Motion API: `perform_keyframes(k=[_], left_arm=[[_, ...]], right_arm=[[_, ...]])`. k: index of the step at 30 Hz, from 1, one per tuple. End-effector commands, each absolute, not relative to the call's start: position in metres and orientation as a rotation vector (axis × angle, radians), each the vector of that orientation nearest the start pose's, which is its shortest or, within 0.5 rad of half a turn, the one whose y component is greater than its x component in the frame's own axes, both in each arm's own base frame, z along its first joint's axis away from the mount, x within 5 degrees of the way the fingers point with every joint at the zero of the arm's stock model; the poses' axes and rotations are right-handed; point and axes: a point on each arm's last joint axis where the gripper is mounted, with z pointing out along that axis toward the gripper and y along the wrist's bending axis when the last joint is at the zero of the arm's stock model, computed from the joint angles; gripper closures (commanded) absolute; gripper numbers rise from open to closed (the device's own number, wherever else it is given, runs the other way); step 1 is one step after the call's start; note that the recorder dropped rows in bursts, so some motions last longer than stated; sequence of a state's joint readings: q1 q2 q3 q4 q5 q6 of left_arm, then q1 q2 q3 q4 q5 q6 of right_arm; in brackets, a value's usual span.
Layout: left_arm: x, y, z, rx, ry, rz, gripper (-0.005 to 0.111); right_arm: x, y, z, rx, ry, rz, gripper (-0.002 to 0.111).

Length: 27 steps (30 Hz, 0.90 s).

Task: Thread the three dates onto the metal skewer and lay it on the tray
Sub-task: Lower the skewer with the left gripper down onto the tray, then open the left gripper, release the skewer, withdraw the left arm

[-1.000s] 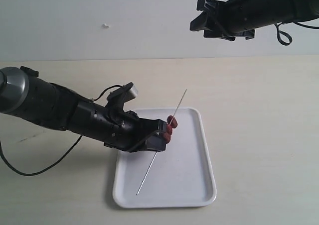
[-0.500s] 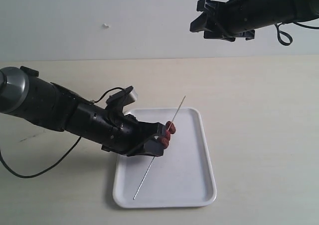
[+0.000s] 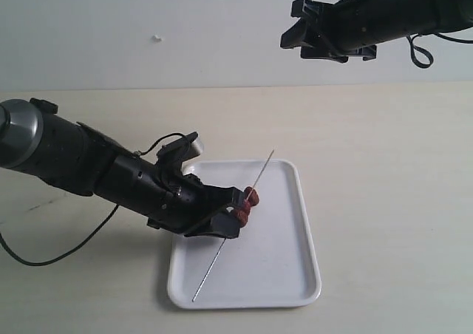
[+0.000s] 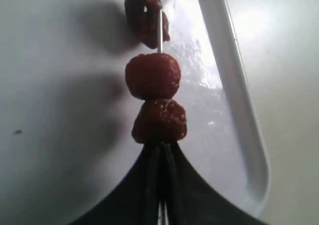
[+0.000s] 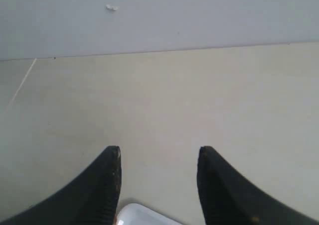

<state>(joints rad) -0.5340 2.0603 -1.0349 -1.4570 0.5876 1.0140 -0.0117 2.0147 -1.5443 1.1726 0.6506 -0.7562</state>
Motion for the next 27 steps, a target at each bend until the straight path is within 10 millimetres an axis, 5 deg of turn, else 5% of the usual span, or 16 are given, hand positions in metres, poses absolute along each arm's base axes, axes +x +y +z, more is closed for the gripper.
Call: perform_keyframes(k=[1,15,24,27], left_arm=[[0.292,-0.236,0.102,0.413,2.697,-1.116,0.085],[0.292,-0.232,0.102,0.426,2.718,-1.119,0.040],[0.312,-0.192,0.116,0.345,2.698,-1.227,0.041],[0.319,-0.172,0.133,0.327,2.652,-1.296,0.062]], right_arm=[[0.454,0.045,0.247,0.038,2.228,0.834,0.061],[0.453,0.046,0.247,0.024,2.234,0.849,0.061],[0.451,0.047,0.252,-0.004,2.224,0.846,0.063],[0.446,0.049,0.262,-0.043,2.212,0.862,0.080]])
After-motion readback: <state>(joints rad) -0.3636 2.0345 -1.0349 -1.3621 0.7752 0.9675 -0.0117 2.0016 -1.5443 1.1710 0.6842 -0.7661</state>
